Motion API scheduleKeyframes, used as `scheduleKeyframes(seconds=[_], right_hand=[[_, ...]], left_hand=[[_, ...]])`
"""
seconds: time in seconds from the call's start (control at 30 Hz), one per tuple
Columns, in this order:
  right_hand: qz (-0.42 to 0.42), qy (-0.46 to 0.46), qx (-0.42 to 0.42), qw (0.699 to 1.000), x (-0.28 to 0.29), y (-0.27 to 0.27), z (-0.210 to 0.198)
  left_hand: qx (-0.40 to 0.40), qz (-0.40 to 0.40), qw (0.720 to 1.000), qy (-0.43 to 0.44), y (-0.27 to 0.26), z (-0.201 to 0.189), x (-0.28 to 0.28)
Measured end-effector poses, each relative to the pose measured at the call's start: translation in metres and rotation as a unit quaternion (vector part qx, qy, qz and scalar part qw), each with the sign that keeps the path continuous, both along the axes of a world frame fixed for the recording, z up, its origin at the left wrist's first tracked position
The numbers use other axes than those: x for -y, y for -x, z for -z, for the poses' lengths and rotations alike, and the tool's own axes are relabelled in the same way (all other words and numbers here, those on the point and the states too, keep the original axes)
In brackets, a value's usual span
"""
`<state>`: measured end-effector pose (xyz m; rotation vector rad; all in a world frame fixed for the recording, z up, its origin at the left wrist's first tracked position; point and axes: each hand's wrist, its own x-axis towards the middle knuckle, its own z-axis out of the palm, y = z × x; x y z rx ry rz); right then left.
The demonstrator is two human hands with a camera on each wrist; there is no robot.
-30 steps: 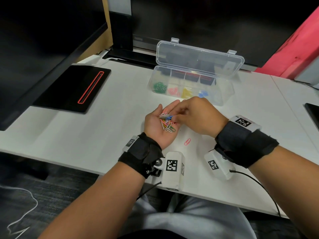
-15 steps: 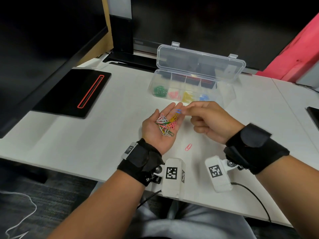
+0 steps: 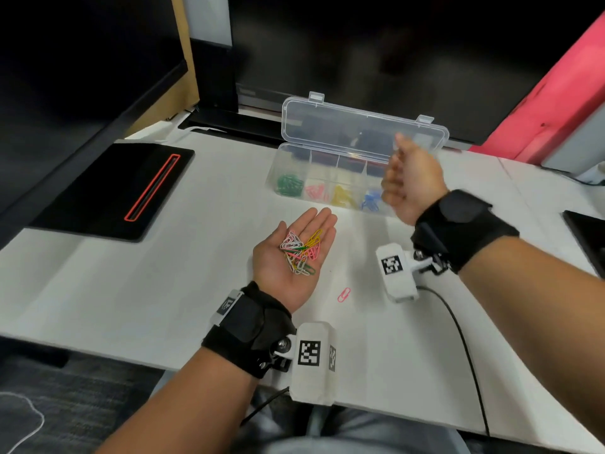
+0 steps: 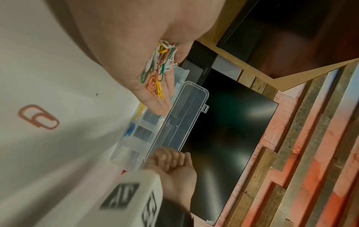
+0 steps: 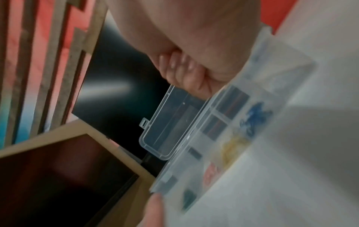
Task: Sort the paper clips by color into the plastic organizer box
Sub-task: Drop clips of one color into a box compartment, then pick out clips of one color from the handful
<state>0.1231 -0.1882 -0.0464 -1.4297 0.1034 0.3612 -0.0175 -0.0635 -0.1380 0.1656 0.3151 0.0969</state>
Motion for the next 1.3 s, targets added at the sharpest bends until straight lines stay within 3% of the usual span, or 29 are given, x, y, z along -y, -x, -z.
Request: scheduleKeyframes(seconds=[0.13, 0.43, 0.53, 0.6, 0.67, 0.77, 0.87, 1.0, 1.1, 1.3], right_hand=[[0.075, -0.012, 0.059, 0.995, -0.016, -0.028, -0.005], [0.116, -0.044, 0.053, 0.991, -0.02, -0.056, 0.009], [0.08, 0.047, 0.13, 0.987, -0.022, -0.036, 0.001], [-0.026, 0.113, 0.179, 0.977, -0.024, -0.012, -0.001], [-0.185, 0.199, 0.232, 0.934, -0.025, 0.016, -0.001], [-0.37, 0.364, 0.322, 0.792, -0.023, 0.05, -0.001], [-0.404, 0.46, 0.381, 0.693, -0.02, 0.061, -0.003], [-0.391, 0.524, 0.436, 0.619, -0.023, 0.065, 0.004], [-0.375, 0.524, 0.456, 0.614, -0.024, 0.07, 0.007], [-0.326, 0.498, 0.428, 0.68, -0.018, 0.071, 0.01]], left_hand=[[0.001, -0.001, 1.0, -0.004, 0.0, 0.001, 0.0], [0.002, -0.004, 1.0, -0.014, -0.001, 0.003, -0.001], [-0.001, 0.001, 1.0, -0.023, -0.002, 0.003, -0.001], [0.003, 0.004, 1.0, -0.028, -0.001, 0.002, -0.001], [0.011, 0.004, 1.0, -0.026, 0.0, 0.001, -0.001], [0.03, 0.01, 0.999, -0.031, 0.0, 0.0, 0.001], [0.044, 0.023, 0.998, -0.043, 0.0, 0.0, 0.001], [0.047, 0.022, 0.998, -0.032, -0.001, 0.0, 0.0], [0.038, 0.016, 0.999, -0.02, -0.001, -0.001, 0.001], [0.031, 0.018, 0.999, -0.028, -0.001, 0.0, 0.0]])
